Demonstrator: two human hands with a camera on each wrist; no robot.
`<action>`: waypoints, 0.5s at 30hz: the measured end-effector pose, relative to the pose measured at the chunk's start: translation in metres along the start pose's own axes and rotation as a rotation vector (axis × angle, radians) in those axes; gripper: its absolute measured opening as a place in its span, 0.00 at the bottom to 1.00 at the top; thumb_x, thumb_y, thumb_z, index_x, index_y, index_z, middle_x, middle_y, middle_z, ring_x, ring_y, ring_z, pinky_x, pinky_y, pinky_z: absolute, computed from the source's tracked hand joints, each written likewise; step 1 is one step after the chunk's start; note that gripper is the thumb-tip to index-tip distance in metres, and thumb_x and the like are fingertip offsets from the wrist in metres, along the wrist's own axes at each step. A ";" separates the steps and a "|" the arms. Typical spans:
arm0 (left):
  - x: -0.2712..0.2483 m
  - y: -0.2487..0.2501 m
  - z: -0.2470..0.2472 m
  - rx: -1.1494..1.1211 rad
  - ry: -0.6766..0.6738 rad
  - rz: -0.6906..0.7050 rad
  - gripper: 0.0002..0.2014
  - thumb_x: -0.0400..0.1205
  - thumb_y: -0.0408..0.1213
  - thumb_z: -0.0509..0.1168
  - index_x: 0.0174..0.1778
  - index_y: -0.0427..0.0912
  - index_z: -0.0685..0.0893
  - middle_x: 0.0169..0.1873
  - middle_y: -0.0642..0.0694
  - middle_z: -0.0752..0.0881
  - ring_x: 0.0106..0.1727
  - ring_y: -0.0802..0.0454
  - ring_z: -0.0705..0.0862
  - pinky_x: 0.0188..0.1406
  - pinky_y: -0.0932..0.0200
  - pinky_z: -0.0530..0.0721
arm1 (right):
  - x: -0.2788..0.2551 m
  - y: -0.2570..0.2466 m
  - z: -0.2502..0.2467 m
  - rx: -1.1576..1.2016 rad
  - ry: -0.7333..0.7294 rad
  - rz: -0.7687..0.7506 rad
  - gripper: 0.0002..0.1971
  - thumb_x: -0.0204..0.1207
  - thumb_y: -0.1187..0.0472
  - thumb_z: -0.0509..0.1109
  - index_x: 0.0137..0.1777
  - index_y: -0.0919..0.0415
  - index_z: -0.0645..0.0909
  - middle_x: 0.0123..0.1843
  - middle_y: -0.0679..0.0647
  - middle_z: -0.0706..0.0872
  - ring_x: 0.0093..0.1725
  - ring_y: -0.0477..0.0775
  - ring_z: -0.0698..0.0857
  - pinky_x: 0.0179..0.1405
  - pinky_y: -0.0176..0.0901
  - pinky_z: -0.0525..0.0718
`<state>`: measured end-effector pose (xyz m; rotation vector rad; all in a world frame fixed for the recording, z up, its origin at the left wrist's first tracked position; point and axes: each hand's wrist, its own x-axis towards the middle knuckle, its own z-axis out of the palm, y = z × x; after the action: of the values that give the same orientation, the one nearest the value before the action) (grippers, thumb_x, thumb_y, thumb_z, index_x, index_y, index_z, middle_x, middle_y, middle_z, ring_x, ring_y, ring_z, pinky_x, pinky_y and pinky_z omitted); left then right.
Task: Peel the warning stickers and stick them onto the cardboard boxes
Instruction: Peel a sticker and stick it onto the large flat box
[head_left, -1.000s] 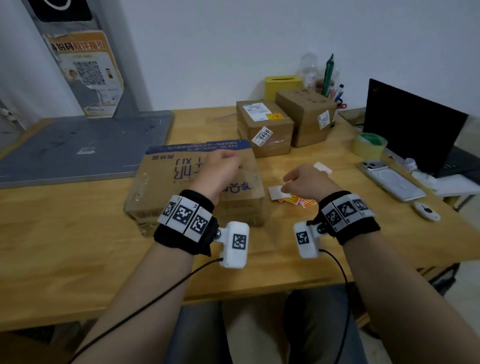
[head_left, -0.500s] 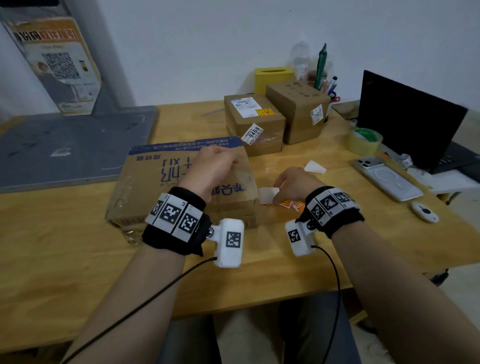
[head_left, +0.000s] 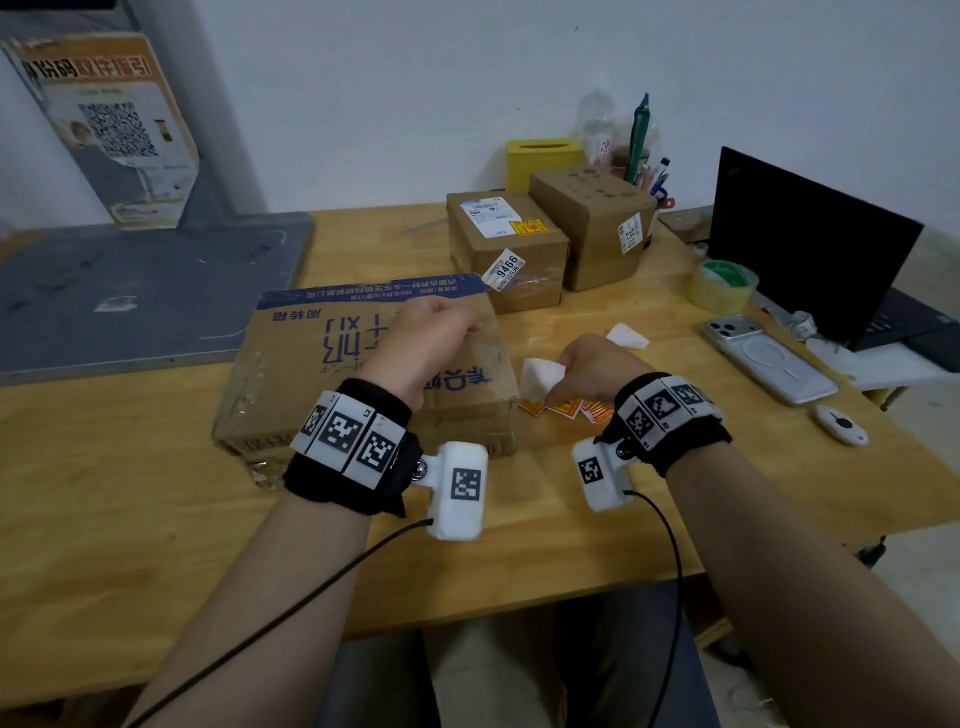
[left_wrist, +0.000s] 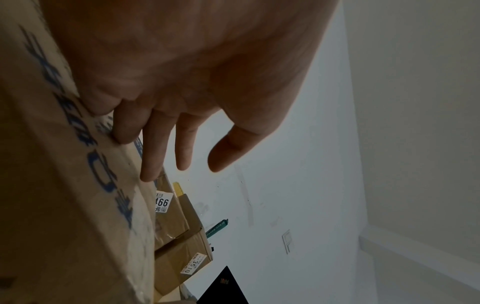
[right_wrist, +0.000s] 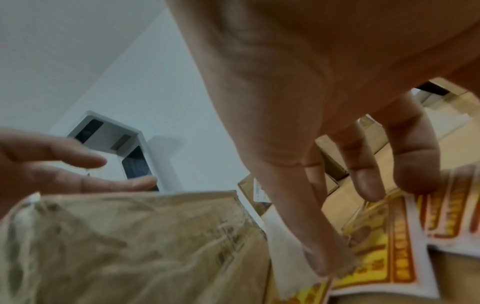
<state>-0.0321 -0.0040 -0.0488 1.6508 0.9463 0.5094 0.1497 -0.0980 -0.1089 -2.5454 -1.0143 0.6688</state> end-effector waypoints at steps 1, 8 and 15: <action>0.000 -0.001 0.000 -0.005 -0.004 0.000 0.11 0.83 0.40 0.66 0.60 0.48 0.87 0.61 0.52 0.84 0.61 0.52 0.77 0.46 0.57 0.69 | -0.004 0.002 -0.003 0.034 -0.004 -0.007 0.16 0.71 0.57 0.84 0.53 0.59 0.84 0.48 0.55 0.86 0.44 0.53 0.84 0.35 0.42 0.80; 0.001 -0.004 -0.008 -0.025 -0.058 0.029 0.11 0.84 0.49 0.66 0.56 0.50 0.89 0.59 0.52 0.89 0.66 0.53 0.81 0.55 0.55 0.68 | -0.026 -0.003 -0.024 0.596 0.220 -0.159 0.09 0.73 0.66 0.81 0.39 0.53 0.85 0.37 0.49 0.87 0.32 0.44 0.81 0.28 0.34 0.75; -0.006 -0.002 -0.015 -0.009 -0.090 0.153 0.13 0.84 0.53 0.65 0.54 0.52 0.93 0.53 0.57 0.93 0.60 0.56 0.87 0.54 0.60 0.78 | -0.050 -0.032 -0.032 0.984 0.163 -0.288 0.10 0.79 0.68 0.76 0.57 0.59 0.90 0.41 0.53 0.92 0.37 0.50 0.87 0.39 0.46 0.82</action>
<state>-0.0478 0.0004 -0.0451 1.7317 0.7546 0.5367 0.1174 -0.1145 -0.0522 -1.5366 -0.7099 0.6417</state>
